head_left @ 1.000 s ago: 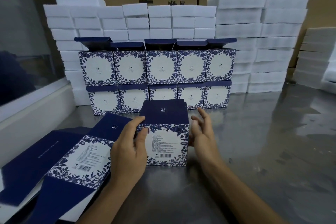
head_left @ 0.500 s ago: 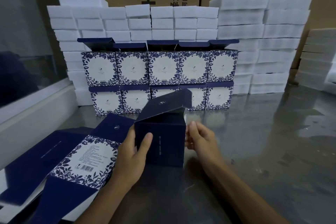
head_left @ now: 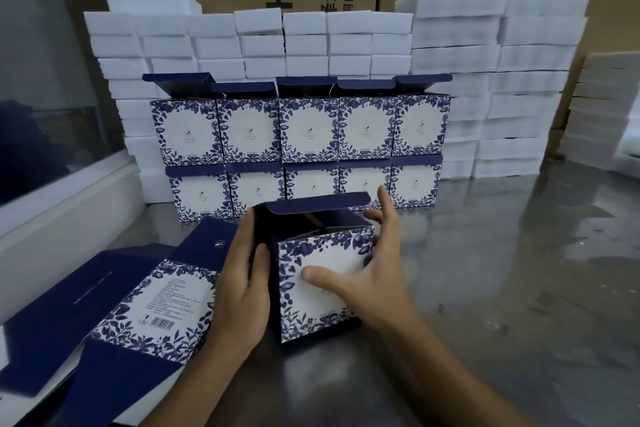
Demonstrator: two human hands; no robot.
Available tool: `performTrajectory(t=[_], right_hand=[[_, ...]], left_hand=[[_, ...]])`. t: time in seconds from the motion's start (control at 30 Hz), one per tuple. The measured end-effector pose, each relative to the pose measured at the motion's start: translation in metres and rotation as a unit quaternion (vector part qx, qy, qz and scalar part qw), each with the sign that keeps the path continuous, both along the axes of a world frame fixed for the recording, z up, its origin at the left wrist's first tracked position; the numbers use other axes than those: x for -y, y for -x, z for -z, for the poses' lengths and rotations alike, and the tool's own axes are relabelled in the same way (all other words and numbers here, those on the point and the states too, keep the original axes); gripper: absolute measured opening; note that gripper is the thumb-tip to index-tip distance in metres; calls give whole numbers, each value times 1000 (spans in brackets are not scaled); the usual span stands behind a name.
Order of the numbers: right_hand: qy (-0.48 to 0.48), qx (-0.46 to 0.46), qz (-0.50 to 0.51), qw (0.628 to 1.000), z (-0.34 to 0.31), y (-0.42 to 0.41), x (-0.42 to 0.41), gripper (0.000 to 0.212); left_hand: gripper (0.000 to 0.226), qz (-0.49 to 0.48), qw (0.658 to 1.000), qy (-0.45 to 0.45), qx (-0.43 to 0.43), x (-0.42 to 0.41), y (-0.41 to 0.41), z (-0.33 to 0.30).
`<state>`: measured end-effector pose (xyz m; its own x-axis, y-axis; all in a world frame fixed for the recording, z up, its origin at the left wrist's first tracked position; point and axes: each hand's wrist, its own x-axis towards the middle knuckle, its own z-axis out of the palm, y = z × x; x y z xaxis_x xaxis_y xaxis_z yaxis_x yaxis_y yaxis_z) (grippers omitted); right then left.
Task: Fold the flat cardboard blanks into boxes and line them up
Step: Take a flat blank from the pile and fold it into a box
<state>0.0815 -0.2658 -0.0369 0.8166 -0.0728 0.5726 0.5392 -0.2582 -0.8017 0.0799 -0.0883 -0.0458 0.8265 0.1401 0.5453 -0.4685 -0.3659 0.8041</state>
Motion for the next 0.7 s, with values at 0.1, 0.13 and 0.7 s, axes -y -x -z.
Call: performTrajectory(t=[0.1, 0.13, 0.7], right_hand=[[1, 18, 6, 1000, -7, 6, 3, 118], [7, 25, 5, 1000, -9, 7, 4, 110], [9, 70, -14, 997, -5, 3, 6, 36]], left_hand=[[48, -11, 998, 21, 55, 1, 2, -5], [52, 2, 997, 30, 67, 1, 3, -7], [73, 51, 988, -76, 123, -2, 11, -13]])
